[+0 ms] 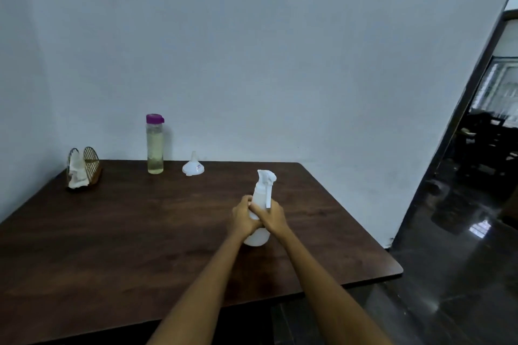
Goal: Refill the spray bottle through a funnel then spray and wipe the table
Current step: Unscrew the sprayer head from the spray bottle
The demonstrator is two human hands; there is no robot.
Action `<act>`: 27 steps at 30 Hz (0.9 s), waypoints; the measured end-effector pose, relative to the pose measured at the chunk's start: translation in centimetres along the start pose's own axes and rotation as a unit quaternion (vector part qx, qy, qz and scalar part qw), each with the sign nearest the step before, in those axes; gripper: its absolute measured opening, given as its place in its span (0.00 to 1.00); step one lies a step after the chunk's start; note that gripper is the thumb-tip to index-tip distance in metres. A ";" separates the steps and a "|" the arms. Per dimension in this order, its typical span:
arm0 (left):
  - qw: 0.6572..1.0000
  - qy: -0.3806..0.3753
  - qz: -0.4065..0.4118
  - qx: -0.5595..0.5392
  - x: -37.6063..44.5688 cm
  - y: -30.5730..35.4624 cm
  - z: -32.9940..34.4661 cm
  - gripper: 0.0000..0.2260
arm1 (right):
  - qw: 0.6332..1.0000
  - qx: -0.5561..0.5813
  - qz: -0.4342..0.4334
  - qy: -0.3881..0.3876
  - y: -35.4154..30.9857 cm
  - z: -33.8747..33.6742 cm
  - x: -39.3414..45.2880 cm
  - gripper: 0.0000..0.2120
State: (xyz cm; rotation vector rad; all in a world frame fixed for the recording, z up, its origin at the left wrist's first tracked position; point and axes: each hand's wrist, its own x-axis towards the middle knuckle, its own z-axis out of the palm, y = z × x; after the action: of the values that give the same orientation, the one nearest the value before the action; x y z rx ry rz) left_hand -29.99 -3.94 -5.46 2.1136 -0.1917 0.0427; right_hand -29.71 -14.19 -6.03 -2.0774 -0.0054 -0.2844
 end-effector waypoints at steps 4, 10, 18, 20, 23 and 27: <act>0.999 0.012 -0.024 -0.022 0.0 0.3 0.2 0.23 | 0.999 -0.019 0.020 -0.034 -1.0 -0.9 -0.6 0.17; 1.000 0.008 0.001 -0.020 0.5 -0.1 -0.5 0.27 | 0.974 0.137 0.118 -0.137 -1.9 -6.0 -0.1 0.20; 0.997 -0.009 0.001 0.081 0.6 1.6 -0.5 0.27 | 0.996 -0.011 0.073 -0.054 -10.4 -7.2 4.1 0.24; 0.995 -0.010 0.000 0.100 1.0 1.7 -0.7 0.28 | 0.972 -0.232 0.003 -0.048 -11.7 -5.9 5.5 0.23; 0.994 -0.018 0.010 0.109 1.6 1.4 -0.8 0.33 | 0.889 -0.436 0.037 -0.133 -12.4 -3.9 6.1 0.16; 0.995 -0.022 0.010 0.100 1.7 1.0 -0.6 0.34 | 0.827 -0.493 0.132 -0.237 -13.3 -2.9 6.9 0.17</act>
State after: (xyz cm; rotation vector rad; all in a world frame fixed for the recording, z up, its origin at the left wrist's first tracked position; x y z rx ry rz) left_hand -28.41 -4.16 -4.14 2.3133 -0.2431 0.0268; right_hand -25.21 -10.80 8.12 -3.0823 0.1621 0.5355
